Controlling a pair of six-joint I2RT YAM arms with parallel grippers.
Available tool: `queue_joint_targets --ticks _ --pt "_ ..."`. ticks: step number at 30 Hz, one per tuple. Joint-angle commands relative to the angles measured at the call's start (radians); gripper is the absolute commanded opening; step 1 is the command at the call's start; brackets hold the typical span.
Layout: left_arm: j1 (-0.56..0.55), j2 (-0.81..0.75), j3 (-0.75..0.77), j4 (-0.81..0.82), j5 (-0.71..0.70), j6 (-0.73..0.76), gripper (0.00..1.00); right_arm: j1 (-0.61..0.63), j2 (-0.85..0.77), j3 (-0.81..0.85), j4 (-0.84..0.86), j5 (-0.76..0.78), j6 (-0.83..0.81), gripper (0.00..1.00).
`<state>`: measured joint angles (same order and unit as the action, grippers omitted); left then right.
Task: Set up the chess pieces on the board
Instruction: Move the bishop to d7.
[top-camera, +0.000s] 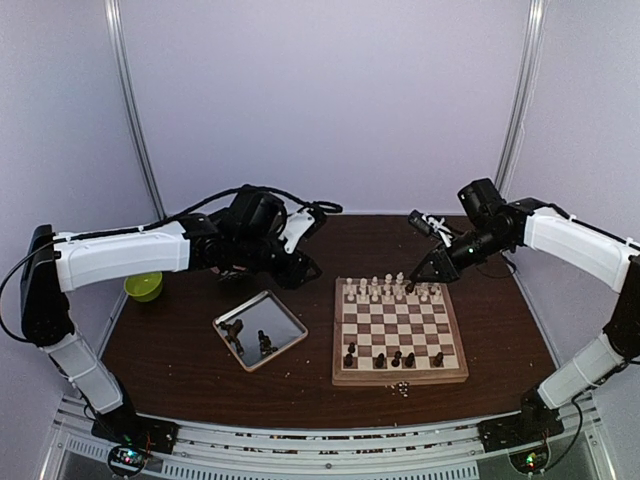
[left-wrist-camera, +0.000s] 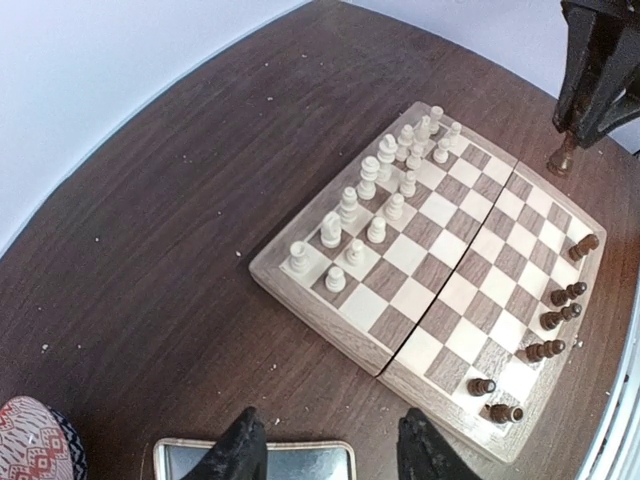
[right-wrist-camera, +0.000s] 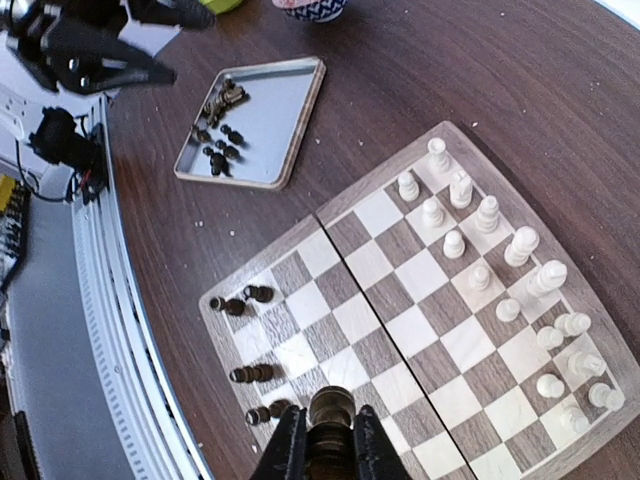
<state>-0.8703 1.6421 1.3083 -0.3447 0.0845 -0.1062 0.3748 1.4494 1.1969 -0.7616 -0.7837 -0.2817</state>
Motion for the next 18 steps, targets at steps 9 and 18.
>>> queue_joint_targets --ticks 9,18 --pt "0.008 -0.010 0.046 0.009 -0.010 0.049 0.47 0.195 -0.201 -0.187 -0.142 0.212 -0.353 0.09" --pt "0.008 -0.018 0.022 0.009 -0.012 0.018 0.47 0.414 -0.189 -0.293 -0.060 0.333 -0.346 0.10"
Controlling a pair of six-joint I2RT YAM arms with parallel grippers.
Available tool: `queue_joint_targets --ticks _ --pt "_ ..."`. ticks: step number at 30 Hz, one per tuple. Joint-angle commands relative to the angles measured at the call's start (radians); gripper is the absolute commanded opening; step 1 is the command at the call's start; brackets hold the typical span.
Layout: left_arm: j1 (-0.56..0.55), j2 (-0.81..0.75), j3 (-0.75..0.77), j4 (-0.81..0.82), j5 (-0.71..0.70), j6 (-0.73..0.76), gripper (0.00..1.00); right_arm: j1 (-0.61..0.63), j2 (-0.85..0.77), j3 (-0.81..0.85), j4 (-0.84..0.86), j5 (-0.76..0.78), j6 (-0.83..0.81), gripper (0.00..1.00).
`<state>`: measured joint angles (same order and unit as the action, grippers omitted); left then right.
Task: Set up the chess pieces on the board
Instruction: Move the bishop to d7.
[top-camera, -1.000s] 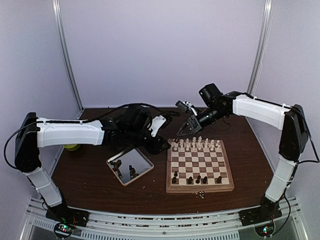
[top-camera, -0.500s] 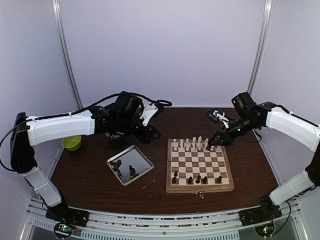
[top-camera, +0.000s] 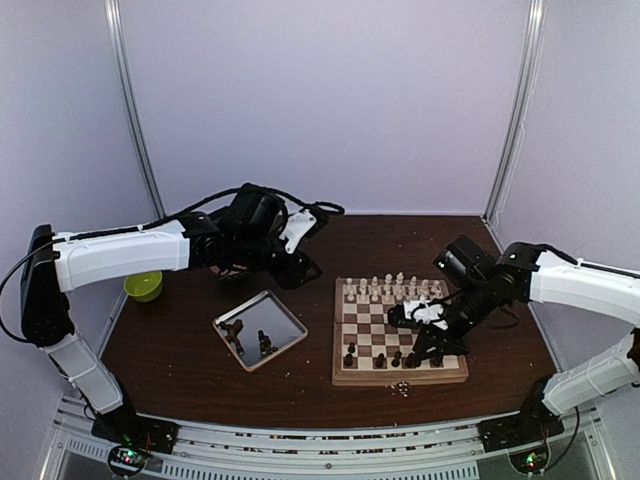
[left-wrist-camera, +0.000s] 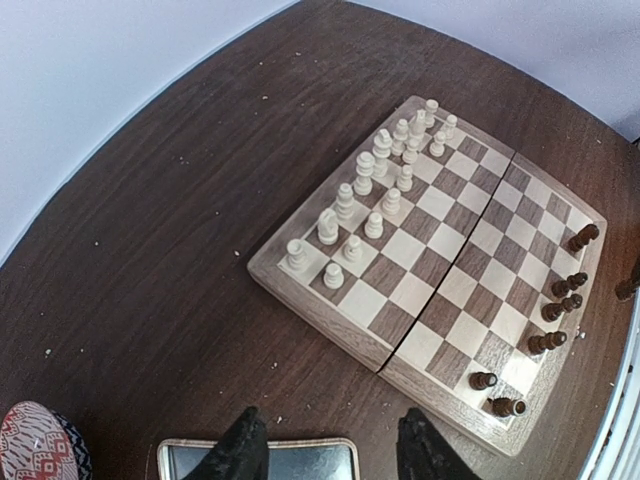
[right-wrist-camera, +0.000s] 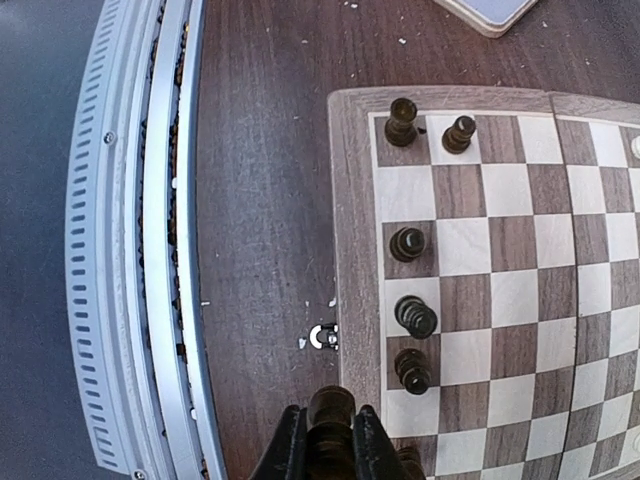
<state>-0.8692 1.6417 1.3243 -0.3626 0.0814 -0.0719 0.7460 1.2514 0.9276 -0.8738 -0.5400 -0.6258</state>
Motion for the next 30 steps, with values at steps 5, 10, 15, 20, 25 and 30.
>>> queue_joint_targets --ticks 5,10,15,20,25,30 --pt "0.007 -0.032 -0.011 0.028 -0.013 -0.025 0.47 0.087 0.032 -0.040 0.081 0.118 0.008 0.10" --pt "0.007 -0.030 -0.024 0.031 -0.014 -0.030 0.47 0.104 0.046 -0.054 0.103 0.142 0.014 0.10" --pt "0.007 -0.029 -0.030 0.038 -0.007 -0.033 0.47 0.108 0.070 -0.058 0.131 0.184 0.027 0.09" --pt "0.007 -0.025 -0.040 0.044 -0.007 -0.033 0.47 0.109 0.097 -0.057 0.157 0.220 0.033 0.09" --pt "0.007 -0.023 -0.046 0.044 -0.008 -0.030 0.47 0.108 0.127 -0.061 0.173 0.252 0.031 0.08" --pt "0.007 -0.015 -0.047 0.050 -0.004 -0.030 0.47 0.108 0.137 -0.064 0.200 0.308 0.040 0.08"
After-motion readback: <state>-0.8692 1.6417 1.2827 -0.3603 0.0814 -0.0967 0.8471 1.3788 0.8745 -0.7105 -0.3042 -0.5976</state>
